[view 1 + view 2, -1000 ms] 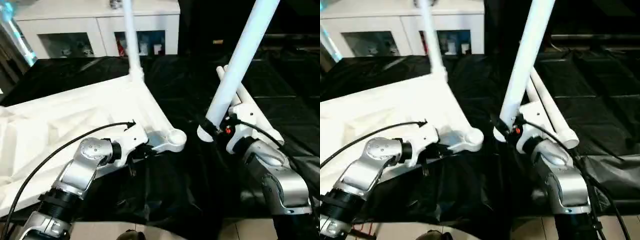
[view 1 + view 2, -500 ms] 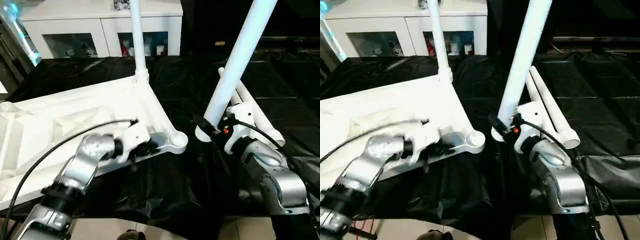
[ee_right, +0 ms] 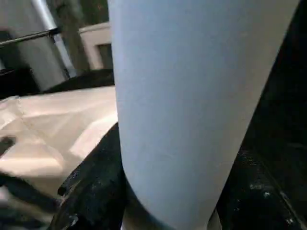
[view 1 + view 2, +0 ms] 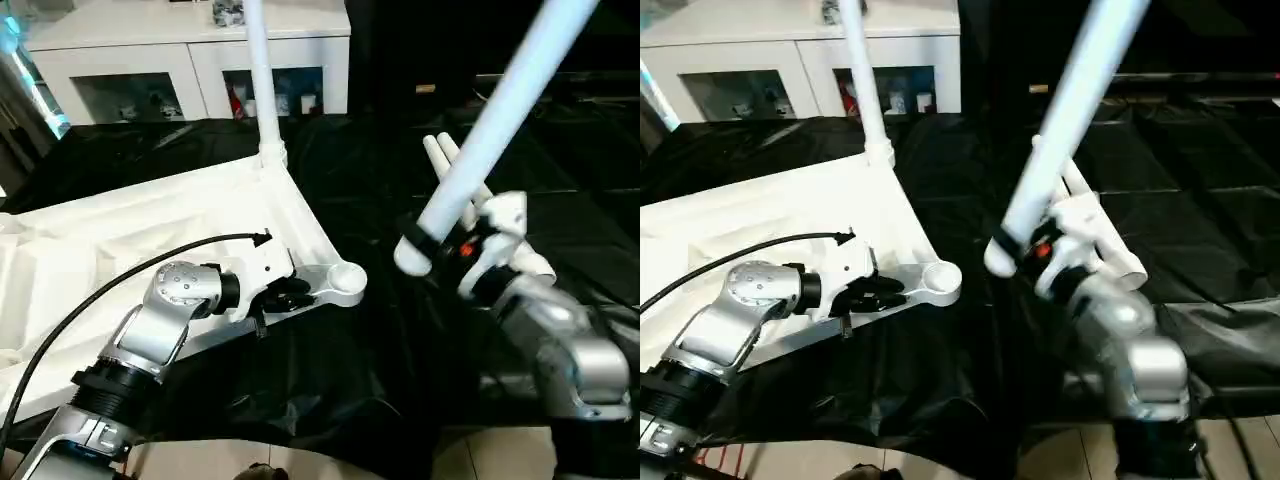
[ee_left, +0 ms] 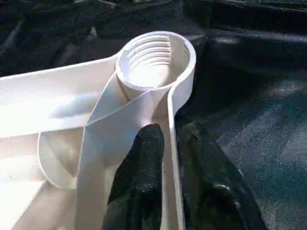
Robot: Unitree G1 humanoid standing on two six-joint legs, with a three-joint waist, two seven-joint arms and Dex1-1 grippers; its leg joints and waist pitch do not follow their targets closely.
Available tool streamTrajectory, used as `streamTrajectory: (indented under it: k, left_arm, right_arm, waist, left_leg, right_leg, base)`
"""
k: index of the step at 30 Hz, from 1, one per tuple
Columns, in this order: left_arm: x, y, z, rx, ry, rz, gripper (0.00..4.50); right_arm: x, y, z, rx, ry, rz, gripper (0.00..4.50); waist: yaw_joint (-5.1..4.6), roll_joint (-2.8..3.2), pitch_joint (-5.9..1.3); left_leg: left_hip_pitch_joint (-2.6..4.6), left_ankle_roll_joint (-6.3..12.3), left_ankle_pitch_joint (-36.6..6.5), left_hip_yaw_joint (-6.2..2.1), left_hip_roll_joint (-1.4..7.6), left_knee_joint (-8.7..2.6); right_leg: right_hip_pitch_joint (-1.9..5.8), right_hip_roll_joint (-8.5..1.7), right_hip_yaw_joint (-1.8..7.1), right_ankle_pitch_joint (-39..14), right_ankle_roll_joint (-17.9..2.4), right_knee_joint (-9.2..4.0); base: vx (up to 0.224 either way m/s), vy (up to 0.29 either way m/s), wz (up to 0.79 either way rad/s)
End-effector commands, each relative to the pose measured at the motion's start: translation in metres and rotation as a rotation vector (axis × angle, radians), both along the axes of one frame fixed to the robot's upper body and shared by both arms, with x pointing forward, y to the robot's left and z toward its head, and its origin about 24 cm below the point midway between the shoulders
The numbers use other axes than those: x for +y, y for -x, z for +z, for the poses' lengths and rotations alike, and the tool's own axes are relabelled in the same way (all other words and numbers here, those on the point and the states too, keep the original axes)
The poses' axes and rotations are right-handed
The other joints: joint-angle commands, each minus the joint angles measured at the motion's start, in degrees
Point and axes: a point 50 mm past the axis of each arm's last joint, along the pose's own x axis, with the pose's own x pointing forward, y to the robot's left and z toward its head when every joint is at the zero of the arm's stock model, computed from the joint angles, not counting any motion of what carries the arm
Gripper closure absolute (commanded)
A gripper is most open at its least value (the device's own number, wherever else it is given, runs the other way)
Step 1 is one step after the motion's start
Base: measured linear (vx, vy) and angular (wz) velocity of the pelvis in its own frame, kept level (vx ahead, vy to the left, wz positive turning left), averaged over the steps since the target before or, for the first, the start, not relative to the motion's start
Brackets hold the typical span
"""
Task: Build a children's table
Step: Insert table leg to table base
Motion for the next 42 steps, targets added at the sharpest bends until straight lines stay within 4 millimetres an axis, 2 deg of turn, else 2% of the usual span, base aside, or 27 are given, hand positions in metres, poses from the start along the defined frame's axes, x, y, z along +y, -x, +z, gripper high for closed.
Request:
streamTrajectory:
  k: [1, 5, 6, 10, 13, 14, 15, 16, 20, 21, 22, 23, 24, 25, 26, 27, 28, 31, 32, 34, 35, 37, 42]
  left_arm:
    - [0.005, -0.003, 0.002, -0.012, -0.032, 0.0, 3.84]
    - [0.006, -0.004, -0.001, -0.022, -0.061, -0.003, 3.84]
    - [0.005, -0.004, -0.002, -0.019, -0.06, -0.001, 3.84]
    - [0.004, -0.004, -0.005, 0.001, -0.071, -0.018, 3.84]
    - [0.005, -0.003, -0.007, 0.009, -0.081, -0.027, 3.84]
    - [0.006, -0.003, -0.009, 0.024, -0.092, -0.033, 3.84]
    - [0.006, -0.003, -0.009, 0.024, -0.092, -0.033, 3.84]
    - [0.008, -0.003, -0.01, 0.04, -0.1, -0.033, 3.84]
    - [0.01, -0.004, -0.011, 0.045, -0.101, -0.017, 3.84]
    - [0.011, -0.006, -0.008, 0.036, -0.089, -0.004, 3.84]
    - [0.011, -0.007, -0.008, 0.035, -0.086, -0.002, 3.84]
    - [0.011, -0.007, -0.007, 0.032, -0.077, -0.001, 3.84]
    - [0.011, -0.007, -0.006, 0.031, -0.072, -0.002, 3.84]
    - [0.011, -0.008, -0.005, 0.032, -0.058, -0.003, 3.84]
    - [0.011, -0.008, -0.005, 0.032, -0.058, -0.003, 3.84]
    - [0.011, -0.008, -0.004, 0.033, -0.046, -0.002, 4.17]
    - [0.011, -0.007, -0.003, 0.033, -0.033, -0.002, 4.17]
    - [0.011, -0.007, -0.003, 0.033, -0.018, -0.002, 4.28]
    - [0.011, -0.007, -0.003, 0.034, -0.016, -0.002, 4.4]
    - [0.01, -0.006, -0.003, 0.038, -0.006, -0.004, 4.4]
    - [0.01, -0.006, -0.004, 0.04, -0.006, -0.004, 4.4]
    - [0.01, -0.005, -0.005, 0.042, -0.007, -0.004, 4.4]
    - [0.009, -0.005, -0.007, 0.042, -0.005, 0.0, 4.4]
  right_arm:
    - [0.002, -0.001, 0.001, 0.023, -0.02, 0.05, 2.56]
    - [0.007, -0.006, 0.001, 0.027, 0.005, 0.092, 2.56]
    - [0.009, -0.009, 0.002, 0.027, 0.005, 0.102, 2.56]
    - [0.019, -0.019, 0.005, 0.028, 0.004, 0.145, 2.56]
    - [0.022, -0.023, 0.006, 0.031, -0.004, 0.16, 2.56]
    - [0.028, -0.032, 0.006, 0.04, -0.006, 0.173, 2.56]
    - [0.028, -0.032, 0.006, 0.04, -0.006, 0.173, 2.56]
    - [0.032, -0.038, 0.005, 0.05, 0.0, 0.184, 2.56]
    - [0.037, -0.042, 0.003, 0.057, 0.012, 0.206, 2.56]
    - [0.043, -0.045, 0.001, 0.071, 0.021, 0.234, 2.56]
    - [0.044, -0.045, 0.0, 0.074, 0.024, 0.238, 2.56]
    - [0.047, -0.045, -0.002, 0.085, 0.03, 0.252, 2.56]
    - [0.048, -0.046, -0.003, 0.093, 0.033, 0.262, 2.56]
    - [0.05, -0.046, -0.006, 0.1, 0.042, 0.269, 2.56]
    - [0.05, -0.046, -0.006, 0.1, 0.042, 0.269, 2.56]
    - [0.051, -0.047, -0.008, 0.107, 0.051, 0.275, 2.56]
    - [0.053, -0.048, -0.01, 0.111, 0.06, 0.28, 2.56]
    - [0.055, -0.05, -0.013, 0.115, 0.072, 0.287, 2.56]
    - [0.056, -0.05, -0.013, 0.116, 0.073, 0.288, 2.56]
    - [0.058, -0.052, -0.015, 0.116, 0.078, 0.293, 2.56]
    - [0.06, -0.053, -0.016, 0.113, 0.083, 0.296, 2.56]
    - [0.061, -0.054, -0.016, 0.112, 0.085, 0.297, 2.56]
    - [0.063, -0.056, -0.019, 0.111, 0.088, 0.3, 2.56]
  waist:
    - [0.24, -0.73, -3.91]
    - [0.23, -1.03, -3.93]
    - [0.17, -1.47, -3.92]
    - [0.1, -1.31, -3.87]
    - [0.12, -1.25, -3.93]
    - [0.17, -1.07, -3.96]
    - [-0.08, -1.11, -3.97]
    - [0.04, -1.37, -3.97]
    - [0.14, -1.2, -4.02]
    - [0.14, -1.83, -4.1]
    - [0.17, -1.73, -4.12]
    - [0.18, -1.97, -4.07]
    - [0.28, -1.59, -3.93]
    - [0.19, -1.86, -3.93]
    - [0.21, -1.84, -3.93]
    - [0.25, -1.83, -3.92]
    - [0.18, -2.17, -3.92]
    - [0.28, -2.05, -3.85]
    - [0.22, -2.55, -3.85]
    - [0.36, -2.44, -3.84]
    - [0.32, -2.92, -3.81]
    - [0.42, -2.64, -3.74]
    - [0.36, -3.1, -3.77]
  left_leg:
    - [2.48, 2.75, -9.3, -1.79, 3.39, -3.73]
    - [2.43, 2.29, -9.4, -1.73, 3.33, -3.74]
    - [2.43, 2.32, -9.3, -1.65, 3.37, -3.72]
    - [2.42, 1.78, -9.7, -1.65, 3.27, -3.7]
    - [2.53, 1.37, -9.7, -1.69, 3.42, -3.78]
    - [2.53, 1.32, -9.6, -1.7, 3.42, -3.78]
    - [2.53, 1.08, -10.1, -1.68, 3.27, -3.74]
    - [2.48, 1.05, -9.6, -1.63, 3.37, -3.76]
    - [2.58, 1.07, -9.3, -1.56, 3.37, -3.68]
    - [2.53, 1.54, -8.5, -1.48, 3.38, -3.67]
    - [2.42, 1.68, -8.3, -1.52, 3.3, -3.57]
    - [2.43, 1.84, -8.3, -1.47, 3.32, -3.63]
    - [2.54, 1.54, -9.0, -1.47, 3.44, -3.66]
    - [2.61, 1.3, -9.5, -1.44, 3.49, -3.71]
    - [2.58, 1.01, -9.8, -1.49, 3.47, -3.73]
    - [2.73, 0.53, -10.1, -1.5, 3.56, -3.83]
    - [2.71, 0.52, -9.9, -1.44, 3.56, -3.86]
    - [2.72, 0.11, -10.5, -1.35, 3.47, -3.82]
    - [2.74, 0.18, -10.6, -1.3, 3.55, -3.83]
    - [2.72, 0.21, -10.3, -1.36, 3.6, -3.83]
    - [2.75, 0.11, -10.3, -1.27, 3.63, -3.84]
    - [2.77, 0.01, -10.3, -1.31, 3.67, -3.91]
    - [2.75, -0.08, -10.7, -1.28, 3.66, -3.94]
  right_leg:
    - [1.41, -3.78, 1.98, -3.2, -13.5, -4.2]
    - [1.43, -3.8, 1.98, -3.6, -13.5, -4.22]
    - [1.44, -3.82, 2.02, -3.6, -13.5, -4.24]
    - [1.31, -3.83, 1.99, -5.9, -13.5, -4.28]
    - [1.24, -3.79, 2.03, -5.2, -13.5, -4.21]
    - [1.25, -3.81, 2.02, -4.8, -13.5, -4.15]
    - [1.09, -3.76, 1.93, -4.8, -14.2, -4.14]
    - [1.24, -3.8, 1.97, -4.3, -14.1, -4.09]
    - [1.19, -3.74, 1.98, -3.4, -14.3, -3.98]
    - [1.29, -3.69, 1.93, -1.7, -14.6, -3.84]
    - [1.35, -3.79, 1.91, -1.5, -14.9, -3.65]
    - [1.36, -3.83, 1.89, -1.9, -15.0, -3.8]
    - [1.18, -3.89, 1.96, -3.2, -14.9, -3.92]
    - [1.13, -3.84, 1.95, -3.6, -14.9, -3.96]
    - [1.19, -3.86, 1.92, -3.8, -15.0, -3.88]
    - [1.11, -3.75, 1.94, -3.7, -14.8, -3.82]
    - [1.13, -3.7, 1.94, -3.3, -14.9, -3.81]
    - [1.09, -3.8, 2.03, -3.6, -15.1, -3.88]
    - [1.1, -3.82, 2.06, -3.7, -15.0, -3.95]
    - [1.06, -3.94, 2.05, -4.1, -14.9, -3.86]
    - [1.04, -3.84, 2.05, -4.2, -14.9, -3.91]
    - [0.98, -3.9, 2.08, -4.3, -14.7, -3.88]
    - [1.06, -3.96, 2.13, -4.3, -14.6, -3.84]
  base:
    - [0.0, 0.0, 0.0]
    - [0.0, 0.0, 0.0]
    - [0.0, 0.0, 0.0]
    - [0.0, 0.0, 0.0]
    - [0.0, 0.0, 0.0]
    - [0.0, 0.0, 0.0]
    - [0.0, 0.0, 0.0]
    - [0.0, 0.0, 0.0]
    - [0.0, 0.0, 0.0]
    - [0.0, 0.0, 0.0]
    - [0.0, 0.0, 0.0]
    - [0.0, 0.0, 0.0]
    - [0.0, 0.0, 0.0]
    - [0.0, 0.0, 0.0]
    - [0.0, 0.0, 0.0]
    - [0.0, 0.0, 0.0]
    - [0.0, 0.0, 0.0]
    - [0.0, 0.0, 0.0]
    - [0.0, 0.0, 0.0]
    - [0.0, 0.0, 0.0]
    - [0.0, 0.0, 0.0]
    - [0.0, 0.0, 0.0]
    - [0.0, 0.0, 0.0]
